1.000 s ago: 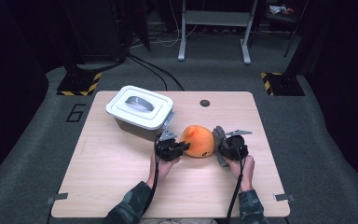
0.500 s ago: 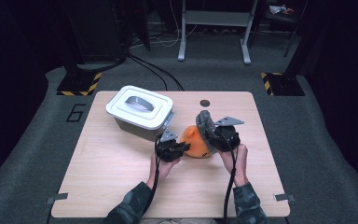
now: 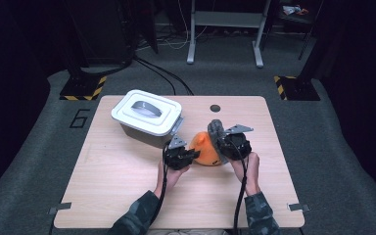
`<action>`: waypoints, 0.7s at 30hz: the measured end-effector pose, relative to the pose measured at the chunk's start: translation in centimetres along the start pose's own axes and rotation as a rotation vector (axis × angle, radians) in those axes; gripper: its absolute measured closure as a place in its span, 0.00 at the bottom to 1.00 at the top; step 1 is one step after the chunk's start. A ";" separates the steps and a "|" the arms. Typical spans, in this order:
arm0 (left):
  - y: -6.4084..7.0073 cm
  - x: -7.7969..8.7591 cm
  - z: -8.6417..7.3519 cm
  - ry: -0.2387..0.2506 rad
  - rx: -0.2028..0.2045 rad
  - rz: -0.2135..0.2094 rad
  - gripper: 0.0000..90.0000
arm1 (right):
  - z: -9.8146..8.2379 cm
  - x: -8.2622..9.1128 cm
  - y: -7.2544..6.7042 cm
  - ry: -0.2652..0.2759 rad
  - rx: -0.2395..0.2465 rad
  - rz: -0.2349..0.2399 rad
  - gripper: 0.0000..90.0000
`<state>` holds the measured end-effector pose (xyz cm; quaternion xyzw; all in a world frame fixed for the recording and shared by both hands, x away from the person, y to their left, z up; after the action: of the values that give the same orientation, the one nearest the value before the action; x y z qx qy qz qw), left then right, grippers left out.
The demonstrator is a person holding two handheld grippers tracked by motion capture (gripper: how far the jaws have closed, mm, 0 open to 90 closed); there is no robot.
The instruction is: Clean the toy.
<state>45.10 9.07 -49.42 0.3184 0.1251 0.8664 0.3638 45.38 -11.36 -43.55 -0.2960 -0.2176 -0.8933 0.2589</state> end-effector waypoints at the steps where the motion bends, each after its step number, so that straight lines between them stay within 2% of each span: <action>1: 0.0 0.0 0.0 0.000 -0.002 0.002 0.88 | -0.4 0.0 0.2 -0.010 -0.002 0.004 0.77; 12: 0.0 -0.1 0.0 0.001 -0.003 -0.006 0.88 | -3.4 -0.8 1.3 -0.065 -0.064 -0.004 0.77; 19: 0.0 -0.1 0.0 0.006 0.001 -0.007 0.88 | -5.5 -2.1 1.8 -0.127 -0.108 0.001 0.77; 21: 0.0 -0.1 0.0 0.007 0.005 -0.006 0.88 | -6.1 -2.6 2.0 -0.151 -0.107 0.000 0.77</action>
<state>45.12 9.01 -49.49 0.3162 0.1296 0.8660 0.3650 45.84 -15.28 -49.19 -0.3760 -0.1885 -0.8788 0.2254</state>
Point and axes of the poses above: each handheld gripper's, and its own axes: x roughly backward along the jaws, z roughly out of its top, y roughly to its right, the point moved 2 cm from there along -x, roughly forward along the jaws, and after that the axes turned 15 degrees about x, right-handed, at the moved point
